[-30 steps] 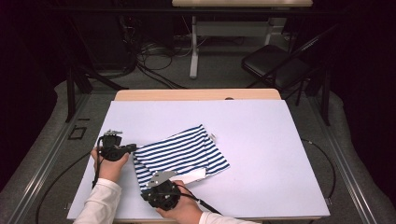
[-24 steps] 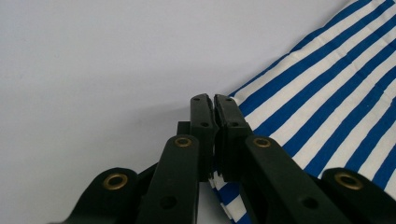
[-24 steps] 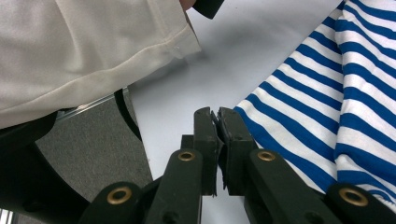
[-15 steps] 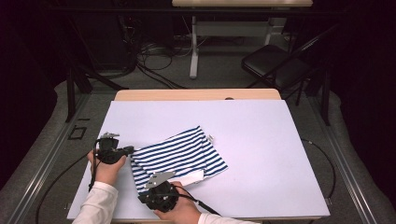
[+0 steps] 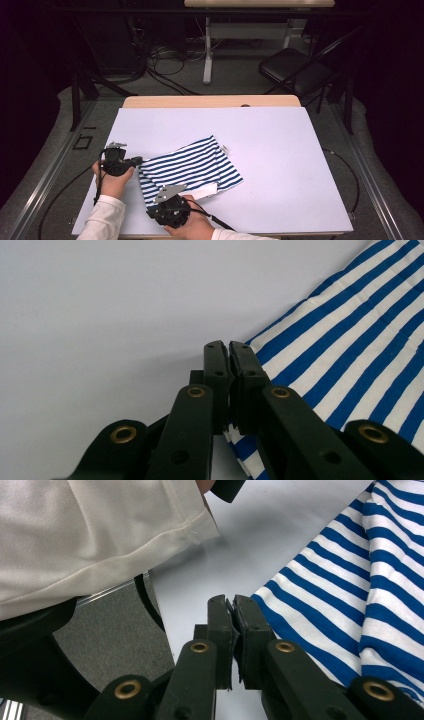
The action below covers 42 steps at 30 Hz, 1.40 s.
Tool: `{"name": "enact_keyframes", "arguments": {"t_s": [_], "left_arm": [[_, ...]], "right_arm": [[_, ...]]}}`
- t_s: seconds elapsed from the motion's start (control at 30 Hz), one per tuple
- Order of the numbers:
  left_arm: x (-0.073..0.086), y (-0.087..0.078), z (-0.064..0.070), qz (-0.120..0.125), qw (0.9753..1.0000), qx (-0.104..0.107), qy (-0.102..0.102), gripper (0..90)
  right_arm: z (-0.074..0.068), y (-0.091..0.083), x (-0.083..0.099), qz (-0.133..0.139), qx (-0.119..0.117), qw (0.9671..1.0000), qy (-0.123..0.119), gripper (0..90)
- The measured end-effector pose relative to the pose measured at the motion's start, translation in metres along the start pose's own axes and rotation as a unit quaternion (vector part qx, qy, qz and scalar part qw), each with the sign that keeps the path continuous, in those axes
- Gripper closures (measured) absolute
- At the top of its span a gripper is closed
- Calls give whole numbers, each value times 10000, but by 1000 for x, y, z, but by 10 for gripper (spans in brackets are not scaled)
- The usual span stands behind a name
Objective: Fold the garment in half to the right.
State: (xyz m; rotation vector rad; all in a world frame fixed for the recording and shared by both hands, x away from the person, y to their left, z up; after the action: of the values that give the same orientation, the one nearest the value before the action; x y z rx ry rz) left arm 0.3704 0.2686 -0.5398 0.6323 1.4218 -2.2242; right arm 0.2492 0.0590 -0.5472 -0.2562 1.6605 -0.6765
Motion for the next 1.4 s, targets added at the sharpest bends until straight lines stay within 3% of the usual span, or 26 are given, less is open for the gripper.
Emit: {"name": "enact_keyframes", "arguments": {"t_s": [0.4, 1.03, 1.4], "left_arm": [[-2, -2, 0, -9, 10000, 28, -12, 868], [-20, -7, 1, -46, 9999, 105, -2, 868], [-36, -12, 8, -66, 10000, 66, 31, 868]], "right_arm": [[1, 0, -1, 50, -40, 10000, 34, 868], [7, -4, -15, 224, -91, 9997, 43, 868], [14, -18, -31, 515, -8, 9986, 116, 869]]}}
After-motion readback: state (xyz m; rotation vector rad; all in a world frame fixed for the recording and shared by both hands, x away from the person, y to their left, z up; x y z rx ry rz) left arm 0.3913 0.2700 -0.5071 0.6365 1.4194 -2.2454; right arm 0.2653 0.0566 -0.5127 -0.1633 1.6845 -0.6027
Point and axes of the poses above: each handheld gripper's, and its own axes: y roughly forward along the jaws, x roughly out of its underside, z roughly to its right, the point moved 1 cm from there along y, roughly forward along the jaws, and after that the axes turned 12 degrees about -y, right-handed, at the moved point
